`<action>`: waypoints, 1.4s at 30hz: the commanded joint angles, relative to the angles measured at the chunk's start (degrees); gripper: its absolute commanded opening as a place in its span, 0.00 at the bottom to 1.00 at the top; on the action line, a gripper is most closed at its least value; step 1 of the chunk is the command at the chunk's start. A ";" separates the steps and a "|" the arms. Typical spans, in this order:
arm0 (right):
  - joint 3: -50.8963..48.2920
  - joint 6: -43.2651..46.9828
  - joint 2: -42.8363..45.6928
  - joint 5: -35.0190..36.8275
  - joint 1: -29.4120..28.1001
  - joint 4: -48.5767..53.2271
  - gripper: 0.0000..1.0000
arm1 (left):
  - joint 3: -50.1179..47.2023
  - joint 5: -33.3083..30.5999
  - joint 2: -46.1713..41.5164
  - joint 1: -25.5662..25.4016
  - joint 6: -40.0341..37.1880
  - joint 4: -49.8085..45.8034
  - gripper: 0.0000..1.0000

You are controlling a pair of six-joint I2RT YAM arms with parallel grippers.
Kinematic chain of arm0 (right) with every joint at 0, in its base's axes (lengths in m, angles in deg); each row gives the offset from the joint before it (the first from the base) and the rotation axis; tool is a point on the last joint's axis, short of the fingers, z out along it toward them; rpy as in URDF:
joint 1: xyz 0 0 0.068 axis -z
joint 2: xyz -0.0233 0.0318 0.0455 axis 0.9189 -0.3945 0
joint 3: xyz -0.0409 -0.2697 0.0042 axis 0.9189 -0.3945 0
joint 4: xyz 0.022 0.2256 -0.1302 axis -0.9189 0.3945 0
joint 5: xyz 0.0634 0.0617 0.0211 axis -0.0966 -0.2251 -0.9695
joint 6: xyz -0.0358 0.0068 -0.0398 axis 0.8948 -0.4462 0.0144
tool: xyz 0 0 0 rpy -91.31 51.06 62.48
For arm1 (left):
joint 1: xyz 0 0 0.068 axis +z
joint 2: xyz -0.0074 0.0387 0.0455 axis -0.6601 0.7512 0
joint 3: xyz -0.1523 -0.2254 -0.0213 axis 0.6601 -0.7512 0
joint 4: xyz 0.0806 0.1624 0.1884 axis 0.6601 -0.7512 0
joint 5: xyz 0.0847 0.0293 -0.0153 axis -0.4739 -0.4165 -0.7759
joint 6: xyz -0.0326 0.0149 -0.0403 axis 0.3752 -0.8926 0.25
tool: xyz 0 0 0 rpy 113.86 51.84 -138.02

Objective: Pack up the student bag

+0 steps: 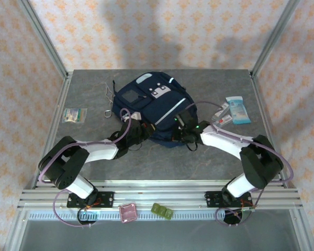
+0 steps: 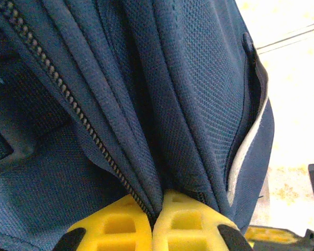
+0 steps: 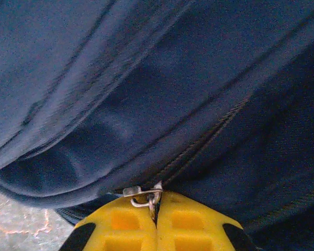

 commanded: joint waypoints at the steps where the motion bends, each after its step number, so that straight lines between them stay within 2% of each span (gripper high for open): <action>1: -0.35 0.83 1.41 11.66 1.75 12.47 0.00 | 0.77 -4.73 -1.35 2.53 -3.35 -1.98 0.00; 6: 0.12 3.03 1.56 7.90 1.22 12.08 0.00 | 4.61 -4.18 -0.51 2.51 -8.26 -5.03 0.00; 10: -0.04 3.88 1.53 5.11 -3.67 11.78 0.00 | 8.43 -6.20 -1.63 3.13 -16.04 -11.14 0.00; 17: 5.50 0.57 -5.58 -4.12 -10.64 1.53 0.00 | 8.30 -5.72 -4.80 9.74 -19.93 -14.20 0.00; 22: 12.87 -0.46 -12.55 -8.89 -12.57 -5.12 0.00 | 8.11 -7.89 -7.71 13.49 -21.33 -16.65 0.00; 23: 14.30 -0.65 -13.68 -9.32 -12.51 -5.71 0.00 | 8.29 -8.43 -8.33 13.61 -21.27 -17.57 0.08; 25: 16.20 -0.94 -15.01 -9.41 -12.57 -6.66 0.00 | 7.36 -7.55 -9.81 13.61 -20.03 -18.41 0.33; 26: 17.00 -0.94 -15.44 -9.23 -12.55 -6.75 0.00 | 6.12 -6.58 -10.77 13.54 -18.51 -18.50 0.41; 27: 17.58 -0.76 -15.84 -8.91 -12.54 -6.77 0.00 | 4.70 -5.87 -11.76 13.44 -16.95 -18.44 0.44; 30: 18.77 -0.62 -16.90 -9.14 -12.53 -6.69 0.00 | -1.28 -4.98 -15.76 12.02 -11.60 -17.59 0.48; 35: 18.30 -0.88 -17.24 -9.79 -12.52 -7.75 0.00 | -9.62 -7.15 -21.10 6.46 -4.96 -11.57 0.52; 38: 17.77 -0.80 -17.15 -9.82 -12.58 -8.04 0.00 | -11.29 -7.68 -19.90 4.00 -2.60 -6.26 0.53; 42: 17.43 -1.01 -16.95 -10.17 -12.58 -8.21 0.00 | -8.70 -8.10 -13.79 2.89 -2.65 -2.67 0.53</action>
